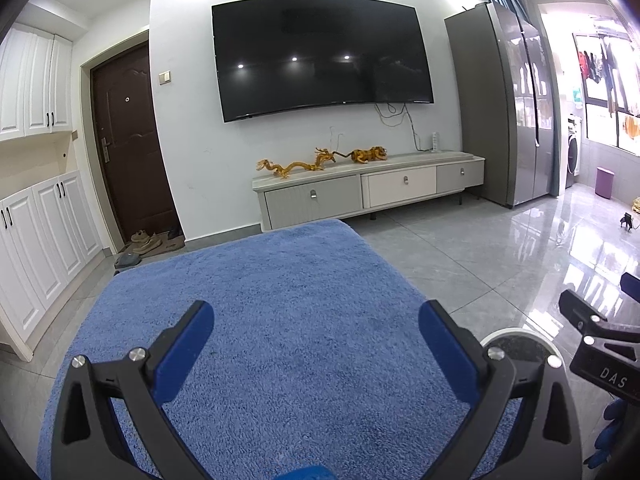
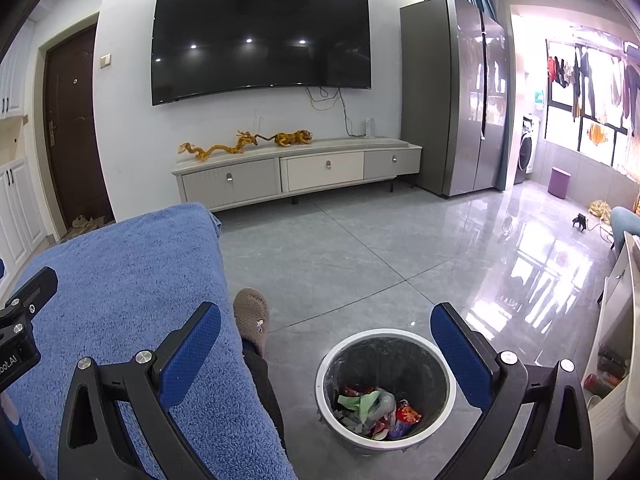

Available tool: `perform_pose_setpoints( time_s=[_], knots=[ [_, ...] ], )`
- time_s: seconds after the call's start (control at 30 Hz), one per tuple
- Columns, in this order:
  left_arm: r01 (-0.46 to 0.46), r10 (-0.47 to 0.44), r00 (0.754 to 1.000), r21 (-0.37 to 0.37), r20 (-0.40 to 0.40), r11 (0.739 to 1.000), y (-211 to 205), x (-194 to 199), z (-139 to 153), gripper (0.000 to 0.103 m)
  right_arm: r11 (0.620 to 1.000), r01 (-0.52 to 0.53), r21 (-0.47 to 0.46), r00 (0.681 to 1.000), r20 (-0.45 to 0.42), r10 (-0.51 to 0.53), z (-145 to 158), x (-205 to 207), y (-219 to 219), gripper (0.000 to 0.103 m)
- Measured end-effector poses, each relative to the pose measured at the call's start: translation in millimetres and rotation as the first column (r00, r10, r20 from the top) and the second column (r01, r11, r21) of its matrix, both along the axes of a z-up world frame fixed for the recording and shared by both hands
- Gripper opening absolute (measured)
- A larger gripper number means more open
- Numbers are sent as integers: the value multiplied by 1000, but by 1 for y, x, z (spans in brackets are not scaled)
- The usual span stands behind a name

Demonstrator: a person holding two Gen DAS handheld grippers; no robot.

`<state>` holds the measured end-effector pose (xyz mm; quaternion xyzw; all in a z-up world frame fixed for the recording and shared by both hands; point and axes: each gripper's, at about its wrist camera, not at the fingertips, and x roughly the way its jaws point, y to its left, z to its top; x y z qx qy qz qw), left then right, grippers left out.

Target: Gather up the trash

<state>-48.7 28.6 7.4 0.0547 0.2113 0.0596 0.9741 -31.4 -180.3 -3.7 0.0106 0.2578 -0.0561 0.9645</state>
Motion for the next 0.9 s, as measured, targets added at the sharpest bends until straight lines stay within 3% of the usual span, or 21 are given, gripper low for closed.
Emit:
perform_pose_setpoints(
  time_s=[0.9],
  knots=[
    [18,-18,1000,-5,4,1000,2,-3,-3,103,1000,6,17,1000,-15,-5,-6,3,-2,103]
  ],
)
